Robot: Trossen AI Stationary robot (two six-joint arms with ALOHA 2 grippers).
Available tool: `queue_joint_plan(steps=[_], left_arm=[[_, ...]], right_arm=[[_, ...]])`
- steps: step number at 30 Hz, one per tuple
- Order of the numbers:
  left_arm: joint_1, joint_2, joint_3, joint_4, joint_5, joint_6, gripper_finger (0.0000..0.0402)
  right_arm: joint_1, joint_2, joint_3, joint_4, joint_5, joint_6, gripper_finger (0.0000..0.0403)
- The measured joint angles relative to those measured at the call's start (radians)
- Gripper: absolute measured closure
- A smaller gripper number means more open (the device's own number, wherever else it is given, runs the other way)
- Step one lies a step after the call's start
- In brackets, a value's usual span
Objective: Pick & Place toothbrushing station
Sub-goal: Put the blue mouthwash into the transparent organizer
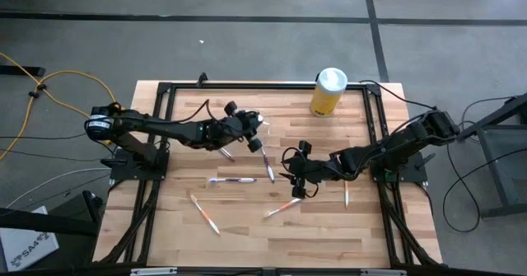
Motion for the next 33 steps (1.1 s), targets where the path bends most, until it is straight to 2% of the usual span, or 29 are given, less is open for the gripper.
queue_joint_plan(steps=[20, 33], left_arm=[[0.08, 0.0, -0.332, 0.674, -0.011, 0.022, 0.0312], [0.14, 0.041, -0.358, 0.78, 0.082, -0.006, 0.0312]], right_arm=[[0.0, 0.0, 0.0, 0.005, 0.001, 0.0, 0.0228], [0.0, 0.0, -0.001, 0.026, 0.001, -0.002, 0.0228]])
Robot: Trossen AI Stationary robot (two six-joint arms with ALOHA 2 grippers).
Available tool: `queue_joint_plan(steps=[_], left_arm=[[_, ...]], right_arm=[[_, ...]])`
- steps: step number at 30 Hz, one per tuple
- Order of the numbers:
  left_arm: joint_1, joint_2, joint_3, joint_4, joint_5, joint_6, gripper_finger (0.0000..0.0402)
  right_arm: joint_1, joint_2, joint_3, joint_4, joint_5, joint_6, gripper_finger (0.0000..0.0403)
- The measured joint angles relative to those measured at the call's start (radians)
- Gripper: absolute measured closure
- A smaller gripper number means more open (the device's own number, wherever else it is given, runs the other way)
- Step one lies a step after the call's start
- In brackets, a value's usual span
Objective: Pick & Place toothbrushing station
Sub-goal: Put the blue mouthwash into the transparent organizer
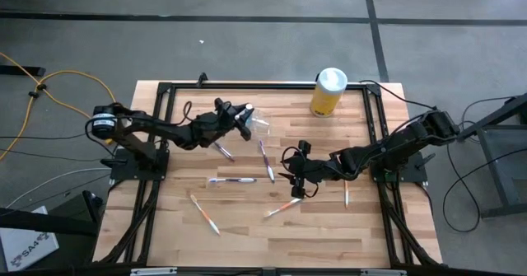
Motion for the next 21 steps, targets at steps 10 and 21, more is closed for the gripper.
queue_joint_plan(steps=[10, 21], left_arm=[[0.0, 0.104, 0.0, 0.122, 0.012, 0.003, 0.0312], [0.0, 0.194, 0.0, 0.194, -0.022, 0.013, 0.0312]], right_arm=[[0.0, 0.0, 0.0, 0.0, 0.0, 0.0, 0.0228], [0.0, 0.0, 0.0, 0.0, 0.0, 0.002, 0.0228]])
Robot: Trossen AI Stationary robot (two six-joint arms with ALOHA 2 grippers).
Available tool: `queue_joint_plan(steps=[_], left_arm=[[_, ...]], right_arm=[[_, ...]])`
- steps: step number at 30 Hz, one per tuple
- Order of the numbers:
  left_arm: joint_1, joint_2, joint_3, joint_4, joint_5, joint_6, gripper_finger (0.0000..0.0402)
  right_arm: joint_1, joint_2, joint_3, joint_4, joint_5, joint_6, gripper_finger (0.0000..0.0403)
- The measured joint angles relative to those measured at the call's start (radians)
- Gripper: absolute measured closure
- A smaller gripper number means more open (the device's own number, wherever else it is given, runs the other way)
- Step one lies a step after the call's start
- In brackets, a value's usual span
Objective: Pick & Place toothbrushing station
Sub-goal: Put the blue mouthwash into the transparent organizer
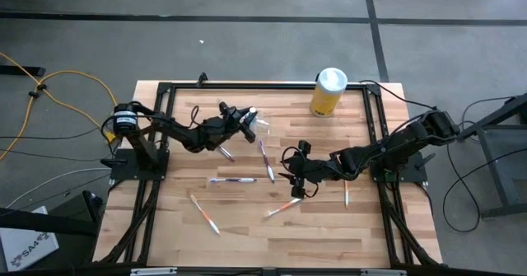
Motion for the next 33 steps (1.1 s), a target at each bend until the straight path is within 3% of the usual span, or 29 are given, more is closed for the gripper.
queue_joint_plan(steps=[12, 33], left_arm=[[0.0, 0.032, 0.0, 0.021, -0.04, 0.004, 0.0312], [-0.023, 0.032, 0.0, -0.102, -0.12, -0.071, 0.0312]], right_arm=[[0.0, 0.0, 0.0, 0.0, 0.0, 0.0, 0.0228], [0.005, 0.0, 0.0, 0.007, -0.003, 0.0, 0.0228]])
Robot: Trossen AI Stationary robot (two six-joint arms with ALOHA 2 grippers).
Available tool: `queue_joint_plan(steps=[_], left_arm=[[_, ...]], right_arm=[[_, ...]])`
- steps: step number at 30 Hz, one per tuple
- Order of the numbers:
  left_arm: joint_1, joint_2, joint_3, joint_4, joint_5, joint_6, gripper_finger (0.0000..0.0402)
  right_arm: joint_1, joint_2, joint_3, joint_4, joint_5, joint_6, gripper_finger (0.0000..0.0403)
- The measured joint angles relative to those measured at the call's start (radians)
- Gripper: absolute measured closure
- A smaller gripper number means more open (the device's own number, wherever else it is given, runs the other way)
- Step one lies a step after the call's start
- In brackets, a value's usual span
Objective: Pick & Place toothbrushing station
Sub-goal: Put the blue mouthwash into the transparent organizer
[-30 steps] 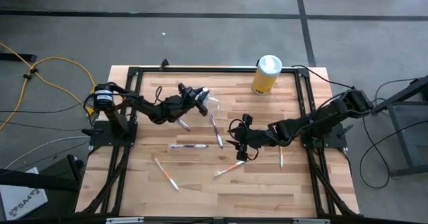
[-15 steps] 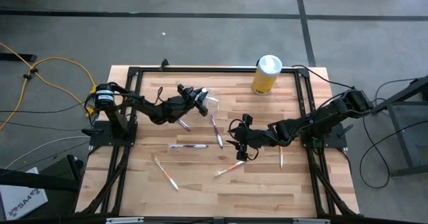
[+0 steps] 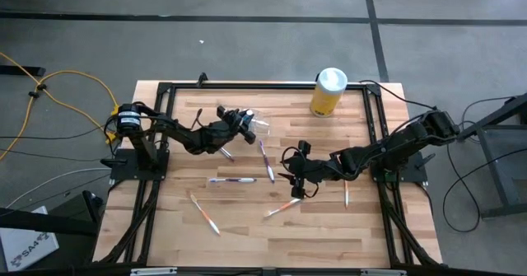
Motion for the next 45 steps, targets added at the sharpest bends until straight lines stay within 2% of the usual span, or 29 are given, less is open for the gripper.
queue_joint_plan(steps=[5, 14, 37, 45], left_arm=[[0.0, 0.0, 0.0, -0.002, 0.0, -0.003, 0.0294], [0.0, 0.0, 0.0, -0.002, 0.063, -0.033, 0.0295], [0.023, -0.002, 0.001, -0.07, 0.133, -0.083, 0.0292], [0.023, -0.002, 0.002, -0.079, 0.159, -0.066, 0.0242]], right_arm=[[0.008, 0.0, 0.0, 0.009, -0.001, 0.0, 0.0228], [0.011, 0.0, 0.0, 0.009, -0.001, 0.0, 0.0228], [0.013, 0.0, 0.0, 0.012, -0.001, 0.0, 0.0228], [0.013, 0.0, 0.0, 0.015, -0.001, 0.0, 0.0228]])
